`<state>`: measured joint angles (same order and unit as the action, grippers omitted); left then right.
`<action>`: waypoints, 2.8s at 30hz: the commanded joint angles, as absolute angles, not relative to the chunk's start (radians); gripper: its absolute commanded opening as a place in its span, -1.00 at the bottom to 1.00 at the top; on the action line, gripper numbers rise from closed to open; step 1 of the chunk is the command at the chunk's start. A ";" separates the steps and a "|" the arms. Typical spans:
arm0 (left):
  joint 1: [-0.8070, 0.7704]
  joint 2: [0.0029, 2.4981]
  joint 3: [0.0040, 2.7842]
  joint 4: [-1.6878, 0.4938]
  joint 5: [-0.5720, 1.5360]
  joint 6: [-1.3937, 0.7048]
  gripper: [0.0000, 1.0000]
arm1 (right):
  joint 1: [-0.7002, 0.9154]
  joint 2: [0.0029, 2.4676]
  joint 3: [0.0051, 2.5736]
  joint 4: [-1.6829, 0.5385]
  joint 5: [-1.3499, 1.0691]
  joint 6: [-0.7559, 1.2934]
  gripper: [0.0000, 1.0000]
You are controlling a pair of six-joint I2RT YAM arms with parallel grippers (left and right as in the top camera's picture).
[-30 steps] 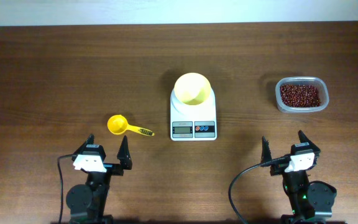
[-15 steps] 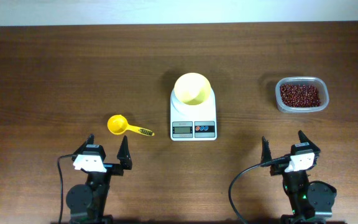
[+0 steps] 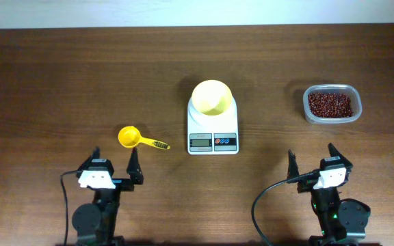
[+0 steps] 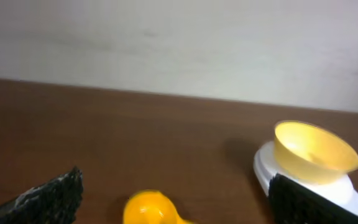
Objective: Scoop item into bowl and weigh 50g on scale
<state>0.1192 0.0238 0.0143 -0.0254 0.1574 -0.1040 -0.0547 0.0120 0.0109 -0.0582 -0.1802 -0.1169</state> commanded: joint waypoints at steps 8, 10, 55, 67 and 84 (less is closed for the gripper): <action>0.116 0.024 0.012 0.316 0.217 -0.086 0.97 | -0.059 0.007 0.006 -0.065 -0.175 -0.123 0.98; 0.116 0.024 0.027 0.359 0.217 -0.094 0.97 | -0.059 0.007 0.006 -0.064 -0.175 -0.123 0.98; 0.116 1.131 1.102 -0.480 0.457 -0.105 0.97 | -0.059 0.007 0.006 -0.065 -0.175 -0.123 0.97; 0.116 1.188 1.207 -0.725 0.155 -0.424 0.97 | -0.059 0.007 0.006 -0.065 -0.175 -0.123 0.97; 0.112 1.659 1.161 -0.945 0.081 -0.876 0.38 | -0.059 0.007 0.006 -0.065 -0.175 -0.123 0.98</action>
<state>0.1181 1.5894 1.1683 -0.9600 0.0994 -0.8238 -0.0547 0.0120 0.0109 -0.0586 -0.1802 -0.1169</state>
